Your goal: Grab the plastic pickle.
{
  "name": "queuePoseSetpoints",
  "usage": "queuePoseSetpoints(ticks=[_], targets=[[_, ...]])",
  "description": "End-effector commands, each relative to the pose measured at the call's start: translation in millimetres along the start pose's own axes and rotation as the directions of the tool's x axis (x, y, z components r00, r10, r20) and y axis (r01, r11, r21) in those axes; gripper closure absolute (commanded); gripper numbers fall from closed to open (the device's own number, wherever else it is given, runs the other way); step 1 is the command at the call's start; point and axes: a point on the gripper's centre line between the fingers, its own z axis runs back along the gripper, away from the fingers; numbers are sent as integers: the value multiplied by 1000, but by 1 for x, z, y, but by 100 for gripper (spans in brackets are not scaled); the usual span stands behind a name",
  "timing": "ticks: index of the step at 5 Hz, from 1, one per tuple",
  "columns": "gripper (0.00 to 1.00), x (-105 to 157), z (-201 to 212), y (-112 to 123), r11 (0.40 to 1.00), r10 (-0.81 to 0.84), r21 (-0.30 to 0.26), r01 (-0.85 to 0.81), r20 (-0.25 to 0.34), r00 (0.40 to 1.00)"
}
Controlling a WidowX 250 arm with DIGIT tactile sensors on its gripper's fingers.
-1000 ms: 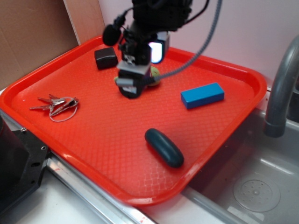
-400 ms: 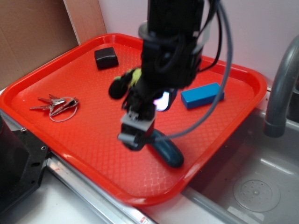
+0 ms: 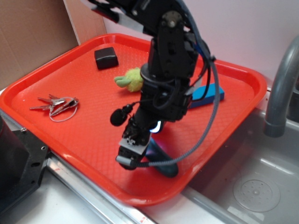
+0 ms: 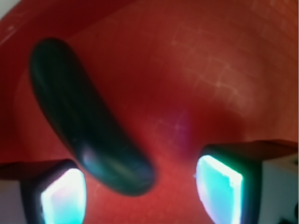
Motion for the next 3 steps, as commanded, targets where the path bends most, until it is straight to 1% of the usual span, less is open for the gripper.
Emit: queuePoseSetpoints(ticks=[1,2,3], targets=[[0,24,20,2,999,-24,29,21,80,997],[0,22,6,0,1000,-21,10,21,36,999],[0,18,-1,-1,1000,-8,13,8,7,1000]])
